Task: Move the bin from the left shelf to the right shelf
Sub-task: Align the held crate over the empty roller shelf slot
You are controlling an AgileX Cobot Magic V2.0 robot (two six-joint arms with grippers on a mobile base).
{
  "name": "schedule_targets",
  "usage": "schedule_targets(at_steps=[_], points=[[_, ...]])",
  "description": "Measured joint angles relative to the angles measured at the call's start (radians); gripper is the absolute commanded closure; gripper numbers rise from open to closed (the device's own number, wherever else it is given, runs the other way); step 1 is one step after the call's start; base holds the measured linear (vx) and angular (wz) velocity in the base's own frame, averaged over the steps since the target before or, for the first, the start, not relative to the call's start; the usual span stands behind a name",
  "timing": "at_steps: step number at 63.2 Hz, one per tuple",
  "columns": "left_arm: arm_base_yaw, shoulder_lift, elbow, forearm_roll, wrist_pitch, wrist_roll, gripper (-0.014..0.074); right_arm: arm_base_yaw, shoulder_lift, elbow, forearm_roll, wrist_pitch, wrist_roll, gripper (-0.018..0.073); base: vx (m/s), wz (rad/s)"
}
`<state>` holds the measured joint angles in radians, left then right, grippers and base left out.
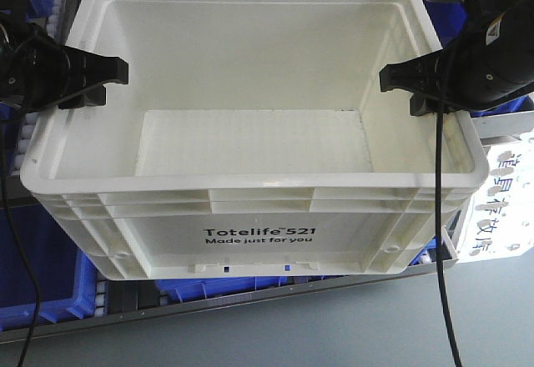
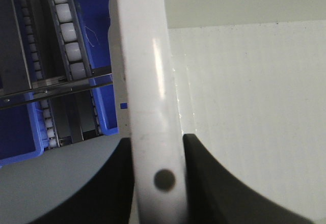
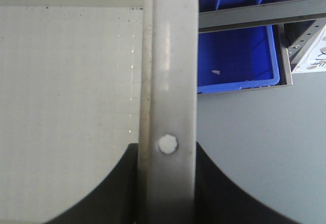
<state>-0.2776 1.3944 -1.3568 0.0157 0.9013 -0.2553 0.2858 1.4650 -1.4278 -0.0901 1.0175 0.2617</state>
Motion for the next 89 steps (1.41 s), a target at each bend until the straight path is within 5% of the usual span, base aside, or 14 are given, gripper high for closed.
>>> schedule_targets(at_steps=[89], points=[[0.0, 0.0, 0.0, 0.0, 0.001, 0.0, 0.0461, 0.0, 0.0, 0.0, 0.0, 0.0, 0.0, 0.046, 0.07, 0.09]])
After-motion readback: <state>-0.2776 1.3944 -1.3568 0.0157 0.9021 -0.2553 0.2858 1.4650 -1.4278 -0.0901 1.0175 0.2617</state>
